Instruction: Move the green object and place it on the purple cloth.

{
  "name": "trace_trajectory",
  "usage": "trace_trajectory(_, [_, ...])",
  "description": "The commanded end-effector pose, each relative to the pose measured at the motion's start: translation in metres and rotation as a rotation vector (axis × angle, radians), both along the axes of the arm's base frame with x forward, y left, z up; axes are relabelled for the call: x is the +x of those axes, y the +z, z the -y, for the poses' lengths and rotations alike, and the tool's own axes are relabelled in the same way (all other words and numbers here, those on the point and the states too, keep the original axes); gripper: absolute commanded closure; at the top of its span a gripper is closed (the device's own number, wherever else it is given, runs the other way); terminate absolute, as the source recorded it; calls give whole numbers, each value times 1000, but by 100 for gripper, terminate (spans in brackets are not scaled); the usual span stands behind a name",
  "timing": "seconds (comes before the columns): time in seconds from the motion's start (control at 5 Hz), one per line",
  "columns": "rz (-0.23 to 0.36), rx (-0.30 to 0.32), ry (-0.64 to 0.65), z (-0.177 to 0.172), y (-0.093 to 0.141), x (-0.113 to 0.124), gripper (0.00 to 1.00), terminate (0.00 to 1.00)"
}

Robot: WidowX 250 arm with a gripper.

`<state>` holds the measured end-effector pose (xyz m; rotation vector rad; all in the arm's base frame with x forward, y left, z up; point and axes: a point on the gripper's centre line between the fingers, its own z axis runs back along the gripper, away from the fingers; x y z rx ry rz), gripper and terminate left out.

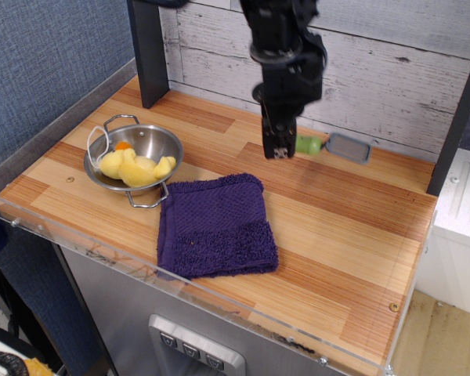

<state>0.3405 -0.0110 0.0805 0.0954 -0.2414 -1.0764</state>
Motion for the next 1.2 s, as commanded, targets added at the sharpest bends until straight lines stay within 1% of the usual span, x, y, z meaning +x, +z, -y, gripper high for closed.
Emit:
trace_trajectory(0.0, [82,1,-21,-3,56,-49,100,0])
trace_trajectory(0.2, [77,14,-20,-11,63,-71,100,0])
trace_trajectory(0.4, [80,27,-16,-26,61,-91,100,0])
trace_trajectory(0.6, [60,41,-10,-38,48,-95,100,0])
trace_trajectory(0.8, [39,55,2,-51,29,-97,100,0])
trace_trajectory(1.0, [22,61,5,-57,8,-95,100,0])
